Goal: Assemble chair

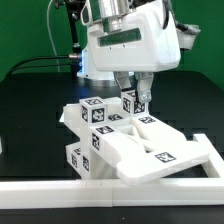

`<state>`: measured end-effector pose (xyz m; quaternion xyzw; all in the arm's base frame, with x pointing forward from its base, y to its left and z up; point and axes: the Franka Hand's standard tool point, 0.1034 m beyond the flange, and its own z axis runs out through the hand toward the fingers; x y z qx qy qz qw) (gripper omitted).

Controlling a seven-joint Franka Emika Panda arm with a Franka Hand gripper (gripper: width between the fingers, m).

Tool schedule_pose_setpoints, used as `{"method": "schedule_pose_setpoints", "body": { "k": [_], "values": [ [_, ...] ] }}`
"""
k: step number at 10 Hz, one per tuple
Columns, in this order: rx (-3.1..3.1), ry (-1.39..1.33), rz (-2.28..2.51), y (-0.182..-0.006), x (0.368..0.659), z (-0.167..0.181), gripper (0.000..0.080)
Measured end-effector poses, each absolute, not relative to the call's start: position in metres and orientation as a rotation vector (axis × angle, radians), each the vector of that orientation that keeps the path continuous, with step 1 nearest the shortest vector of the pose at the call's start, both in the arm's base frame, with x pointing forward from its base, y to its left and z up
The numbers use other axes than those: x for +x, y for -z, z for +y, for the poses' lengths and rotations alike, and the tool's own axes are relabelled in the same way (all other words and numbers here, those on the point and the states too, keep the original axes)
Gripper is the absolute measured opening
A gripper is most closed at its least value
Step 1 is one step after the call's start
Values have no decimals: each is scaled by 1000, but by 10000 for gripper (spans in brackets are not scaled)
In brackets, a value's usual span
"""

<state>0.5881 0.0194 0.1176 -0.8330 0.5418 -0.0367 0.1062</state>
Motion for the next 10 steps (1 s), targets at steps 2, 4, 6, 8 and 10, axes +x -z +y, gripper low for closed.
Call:
{"method": "schedule_pose_setpoints", "body": {
  "k": [2, 4, 6, 8, 10],
  "values": [
    [-2545, 102, 1461, -118, 587, 18, 506],
    [-2846, 100, 950, -121, 589, 21, 640],
    [-2899, 123, 784, -121, 591, 20, 648],
    [-2905, 118, 762, -124, 590, 19, 649],
    [-2906, 115, 708, -150, 590, 12, 649]
  ]
}}
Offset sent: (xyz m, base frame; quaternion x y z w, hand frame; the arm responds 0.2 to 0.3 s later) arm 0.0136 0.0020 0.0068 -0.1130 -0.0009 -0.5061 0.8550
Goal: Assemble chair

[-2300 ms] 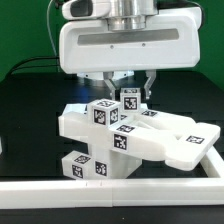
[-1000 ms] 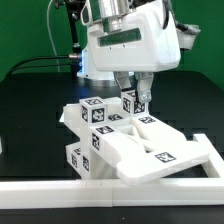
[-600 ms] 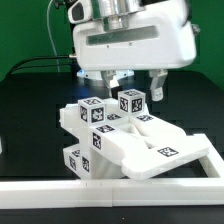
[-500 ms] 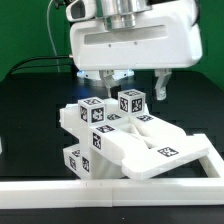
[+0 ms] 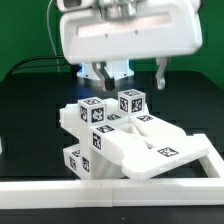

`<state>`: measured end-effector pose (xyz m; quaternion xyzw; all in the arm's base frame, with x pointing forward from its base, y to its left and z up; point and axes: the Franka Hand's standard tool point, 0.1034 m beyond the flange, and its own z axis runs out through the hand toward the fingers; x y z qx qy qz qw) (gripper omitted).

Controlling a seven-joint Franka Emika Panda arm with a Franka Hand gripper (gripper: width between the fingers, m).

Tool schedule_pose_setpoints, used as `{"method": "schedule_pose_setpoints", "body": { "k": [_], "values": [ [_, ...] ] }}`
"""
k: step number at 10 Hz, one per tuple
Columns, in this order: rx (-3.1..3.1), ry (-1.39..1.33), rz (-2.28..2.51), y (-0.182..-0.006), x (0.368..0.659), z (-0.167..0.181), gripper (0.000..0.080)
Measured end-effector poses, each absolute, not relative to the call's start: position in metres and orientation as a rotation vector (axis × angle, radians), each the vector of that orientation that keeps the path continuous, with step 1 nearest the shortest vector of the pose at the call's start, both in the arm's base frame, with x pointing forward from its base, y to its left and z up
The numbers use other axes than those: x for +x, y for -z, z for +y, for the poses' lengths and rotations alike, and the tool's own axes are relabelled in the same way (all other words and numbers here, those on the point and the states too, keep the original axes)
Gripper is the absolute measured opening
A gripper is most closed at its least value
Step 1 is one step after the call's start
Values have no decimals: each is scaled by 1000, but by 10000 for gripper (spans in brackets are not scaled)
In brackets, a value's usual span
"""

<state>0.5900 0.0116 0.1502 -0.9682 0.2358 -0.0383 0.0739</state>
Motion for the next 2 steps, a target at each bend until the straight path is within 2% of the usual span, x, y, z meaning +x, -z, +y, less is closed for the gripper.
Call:
{"method": "schedule_pose_setpoints", "body": {
  "k": [2],
  "values": [
    [-2910, 116, 697, -149, 590, 11, 649]
  ]
}}
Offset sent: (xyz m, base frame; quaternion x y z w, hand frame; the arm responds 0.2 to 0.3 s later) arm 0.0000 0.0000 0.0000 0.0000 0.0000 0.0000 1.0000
